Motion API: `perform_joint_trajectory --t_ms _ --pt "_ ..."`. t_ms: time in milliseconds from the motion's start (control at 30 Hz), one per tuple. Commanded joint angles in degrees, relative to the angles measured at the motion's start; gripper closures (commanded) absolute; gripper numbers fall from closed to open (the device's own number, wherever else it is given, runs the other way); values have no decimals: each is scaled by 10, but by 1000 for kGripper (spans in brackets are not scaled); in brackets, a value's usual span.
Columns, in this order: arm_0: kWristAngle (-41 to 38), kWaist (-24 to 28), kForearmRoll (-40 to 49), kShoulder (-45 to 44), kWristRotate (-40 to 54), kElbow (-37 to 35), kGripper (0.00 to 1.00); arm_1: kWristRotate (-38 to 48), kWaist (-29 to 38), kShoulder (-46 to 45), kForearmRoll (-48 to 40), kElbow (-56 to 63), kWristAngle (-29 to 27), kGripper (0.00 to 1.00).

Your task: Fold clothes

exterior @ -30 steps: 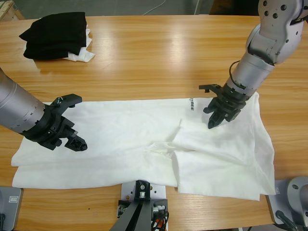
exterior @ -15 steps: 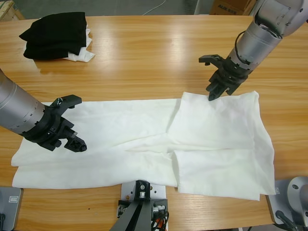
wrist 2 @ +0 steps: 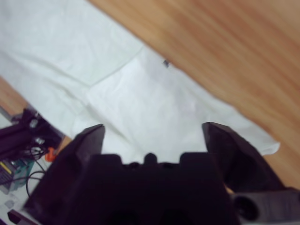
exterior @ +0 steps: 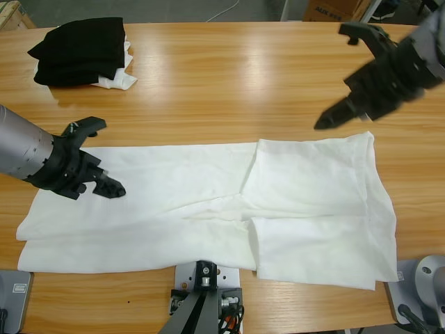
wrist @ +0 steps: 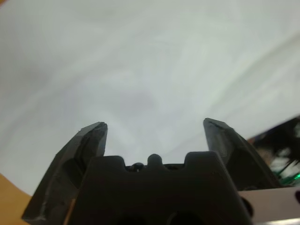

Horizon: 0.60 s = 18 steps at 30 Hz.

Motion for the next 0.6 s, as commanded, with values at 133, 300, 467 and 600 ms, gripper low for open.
perform_joint_trajectory --t_ms 133,300,467,600 --pt "75 -185 -4 68 317 -27 147 156 123 -111 -4 131 -51 0" --pt "112 -188 -5 120 354 -106 164 172 136 -111 -11 147 -64 0" --pt "92 -188 -4 198 401 -179 64 171 136 -96 -32 150 -64 0" --pt "65 -195 -4 214 403 -194 59 170 136 -82 -44 157 -65 0"
